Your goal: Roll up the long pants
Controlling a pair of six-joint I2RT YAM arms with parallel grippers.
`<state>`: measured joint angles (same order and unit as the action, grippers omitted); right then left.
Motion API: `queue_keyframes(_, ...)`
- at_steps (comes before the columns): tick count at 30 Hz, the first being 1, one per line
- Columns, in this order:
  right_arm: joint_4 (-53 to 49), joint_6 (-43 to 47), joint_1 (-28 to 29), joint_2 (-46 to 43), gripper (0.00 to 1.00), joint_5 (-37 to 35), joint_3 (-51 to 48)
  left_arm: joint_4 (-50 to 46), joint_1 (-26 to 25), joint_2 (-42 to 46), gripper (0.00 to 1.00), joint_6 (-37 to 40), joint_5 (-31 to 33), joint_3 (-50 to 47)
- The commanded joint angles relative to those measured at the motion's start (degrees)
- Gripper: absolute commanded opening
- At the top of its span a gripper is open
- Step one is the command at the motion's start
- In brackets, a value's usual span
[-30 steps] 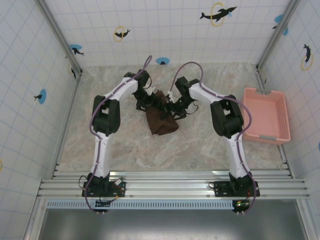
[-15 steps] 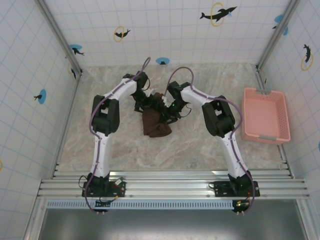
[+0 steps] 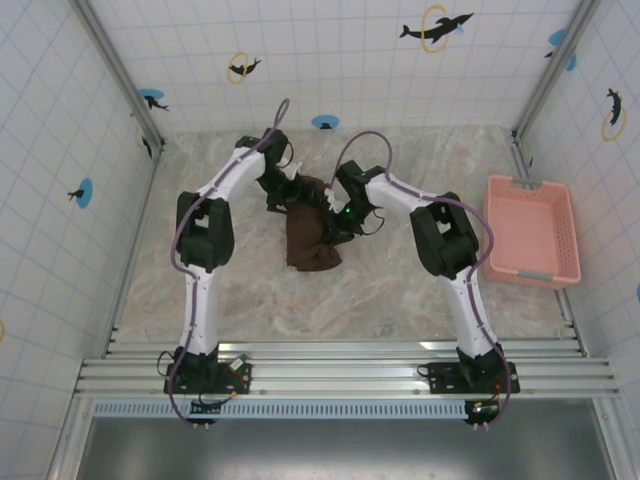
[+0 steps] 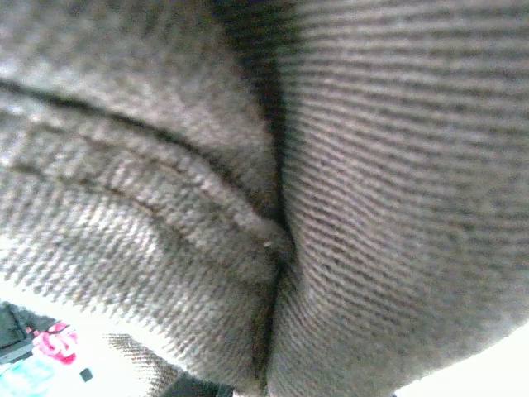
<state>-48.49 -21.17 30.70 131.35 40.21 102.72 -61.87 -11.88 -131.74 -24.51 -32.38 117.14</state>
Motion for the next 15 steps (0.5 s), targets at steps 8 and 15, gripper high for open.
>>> queue_keyframes(8, 0.2, 1.0, -5.9, -10.6, 0.00, -9.4, 3.6, 1.0, 1.8, 7.9, 0.97, -3.0, -10.7, 2.6)
queue_keyframes(15, -4.6, 1.8, -11.3, -14.9, 0.00, -13.2, 12.1, 1.7, 3.5, 10.0, 0.98, -1.6, -5.7, 0.1)
